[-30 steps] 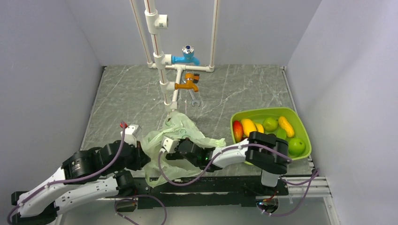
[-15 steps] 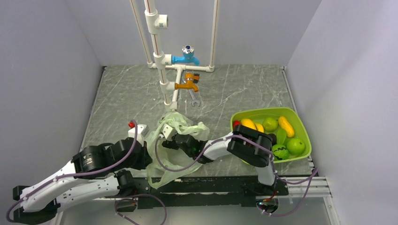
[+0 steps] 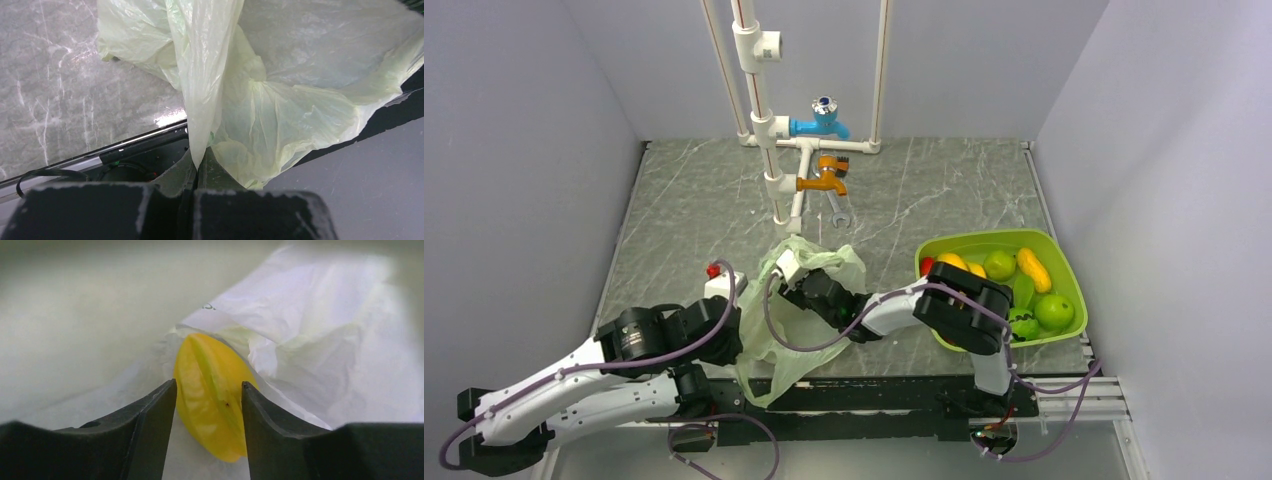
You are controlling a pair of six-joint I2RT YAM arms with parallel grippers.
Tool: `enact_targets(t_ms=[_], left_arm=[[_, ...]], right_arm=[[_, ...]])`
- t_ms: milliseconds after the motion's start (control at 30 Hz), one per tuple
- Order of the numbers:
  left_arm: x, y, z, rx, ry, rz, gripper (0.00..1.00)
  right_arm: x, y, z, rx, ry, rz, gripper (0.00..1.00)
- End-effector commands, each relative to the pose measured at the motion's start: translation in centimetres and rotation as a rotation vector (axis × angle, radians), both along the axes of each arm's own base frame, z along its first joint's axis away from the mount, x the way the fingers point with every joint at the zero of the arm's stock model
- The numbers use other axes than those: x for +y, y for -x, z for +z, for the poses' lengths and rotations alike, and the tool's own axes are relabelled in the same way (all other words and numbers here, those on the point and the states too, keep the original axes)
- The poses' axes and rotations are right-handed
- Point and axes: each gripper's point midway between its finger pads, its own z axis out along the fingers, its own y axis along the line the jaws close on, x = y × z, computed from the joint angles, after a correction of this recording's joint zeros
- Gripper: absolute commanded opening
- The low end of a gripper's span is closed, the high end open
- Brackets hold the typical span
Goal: Take the fake fruits out of the plastic bag
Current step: Take out the fake fruit from the plastic bag.
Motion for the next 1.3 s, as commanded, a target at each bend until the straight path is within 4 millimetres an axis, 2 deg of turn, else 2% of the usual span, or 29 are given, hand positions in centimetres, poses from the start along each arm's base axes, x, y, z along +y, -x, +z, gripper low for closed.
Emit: enact_targets(t_ms=[0, 133, 300, 467, 567, 767, 933, 1067, 1267], left_arm=[[0.5, 0.3, -0.9, 0.015, -0.037, -0.016, 0.0], [0.4, 0.3, -1.1, 0.02, -0.051, -0.022, 0.0], [0.4, 0.4, -1.5, 0.037, -0.072, -0.028, 0.0], [0.4, 0.6, -1.7, 0.044, -0.072, -0.025, 0.0], [0.4, 0.5, -1.6, 0.037, -0.064, -0.02, 0.0], [0.3, 0.5, -1.7, 0.038, -0.063, -0.021, 0.0], [0.3, 0.4, -1.7, 0.043, -0.069, -0.018, 0.0], [0.2, 0.5, -1.9, 0.052, -0.074, -0.014, 0.0], [-0.7, 0.5, -2.4, 0.069, -0.056, -0.019, 0.0]], right_arm=[[-0.9, 2.1, -1.1, 0.134, -0.001, 0.027, 0.47], [0.0, 2.7, 1.4, 0.141, -0.036, 0.07, 0.34], [1.0, 4.2, 3.5, 0.146, -0.054, 0.118, 0.26], [1.3, 7.2, 5.7, 0.146, -0.078, 0.168, 0.19], [1.2, 10.0, 6.6, 0.168, -0.1, 0.214, 0.18], [-0.3, 13.8, 8.3, 0.23, -0.162, 0.239, 0.11], [-0.9, 16.4, 10.2, 0.282, -0.222, 0.295, 0.09], [-2.0, 17.4, 11.3, 0.28, -0.216, 0.289, 0.08], [-3.9, 18.0, 14.5, 0.275, -0.279, 0.291, 0.06]])
